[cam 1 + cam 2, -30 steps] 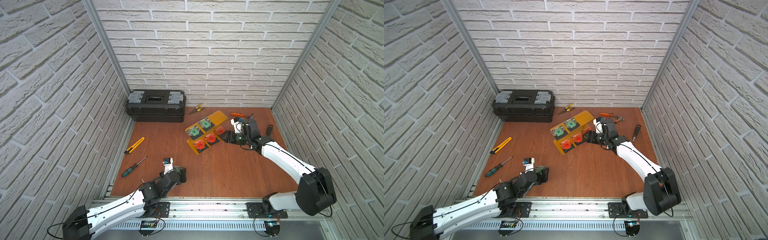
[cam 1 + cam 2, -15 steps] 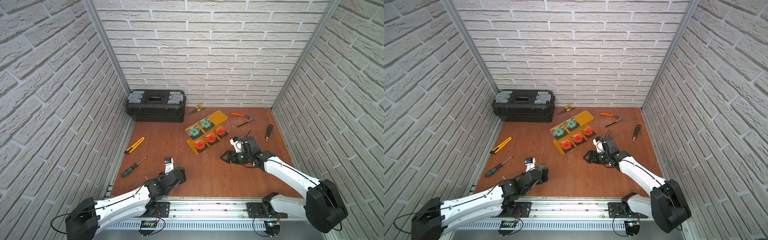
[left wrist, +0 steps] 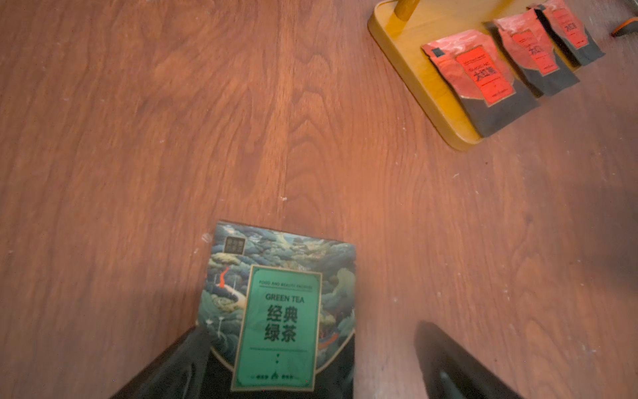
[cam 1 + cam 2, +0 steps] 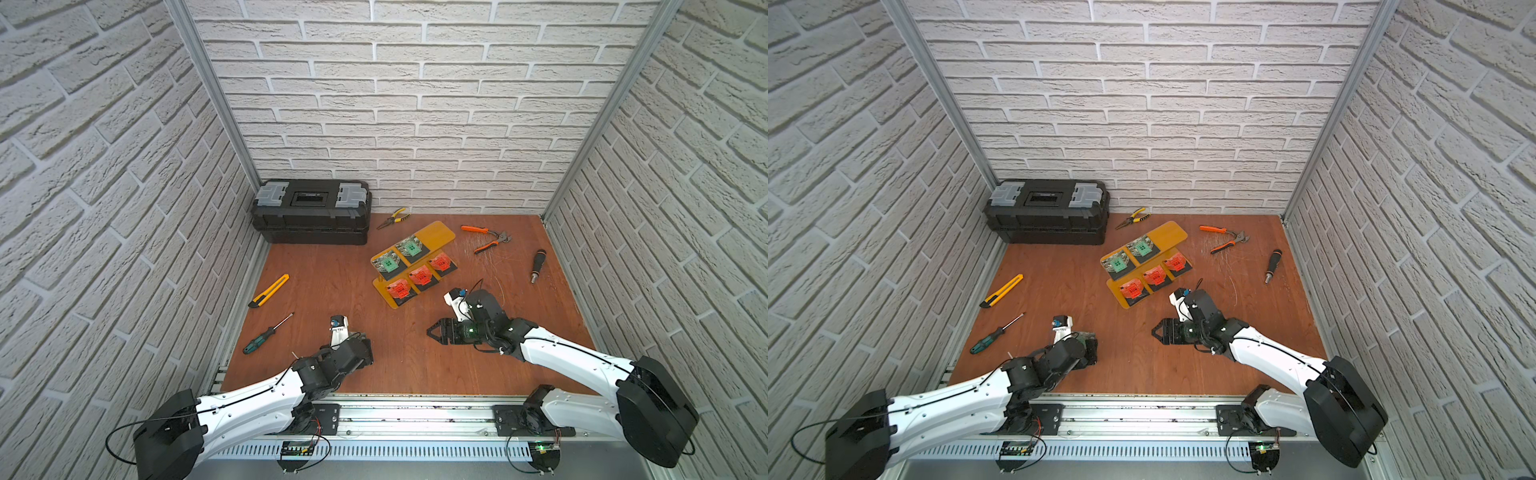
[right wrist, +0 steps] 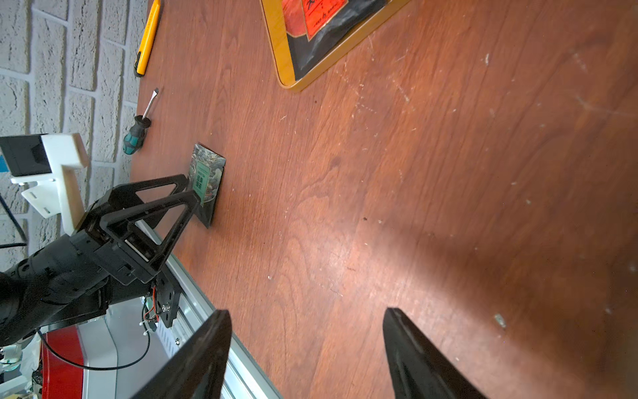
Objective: Place the tea bags on the shelf by color
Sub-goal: Move the tea bag to the center of the board.
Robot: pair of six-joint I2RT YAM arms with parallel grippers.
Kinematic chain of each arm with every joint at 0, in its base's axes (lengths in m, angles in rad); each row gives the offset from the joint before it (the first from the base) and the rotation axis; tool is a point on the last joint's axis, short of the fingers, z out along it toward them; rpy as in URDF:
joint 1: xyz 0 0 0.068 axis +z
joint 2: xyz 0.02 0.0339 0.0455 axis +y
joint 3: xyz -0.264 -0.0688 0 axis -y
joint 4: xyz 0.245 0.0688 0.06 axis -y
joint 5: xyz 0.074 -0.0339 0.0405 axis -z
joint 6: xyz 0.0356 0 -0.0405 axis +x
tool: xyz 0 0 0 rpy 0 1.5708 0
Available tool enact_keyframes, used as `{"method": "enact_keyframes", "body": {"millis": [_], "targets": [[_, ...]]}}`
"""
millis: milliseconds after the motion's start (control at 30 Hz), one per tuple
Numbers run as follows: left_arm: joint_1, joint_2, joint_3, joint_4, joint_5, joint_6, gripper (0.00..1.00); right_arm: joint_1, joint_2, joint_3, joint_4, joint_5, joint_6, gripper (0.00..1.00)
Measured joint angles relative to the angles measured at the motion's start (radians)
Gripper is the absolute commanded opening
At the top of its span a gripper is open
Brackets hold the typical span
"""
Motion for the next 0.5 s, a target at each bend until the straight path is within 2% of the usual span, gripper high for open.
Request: {"method": "enact_keyframes", "body": {"millis": [267,500], "targets": [[0.0,0.04,0.0,0.051,0.047,0.0,0.98,0.069,0.006,-0.018,0.074,0.051,0.061,0.72],[0.0,0.09,0.0,0.13,0.074,0.004,0.98,0.078,0.048,-0.045,0.133,0.062,0.1,0.71]]}}
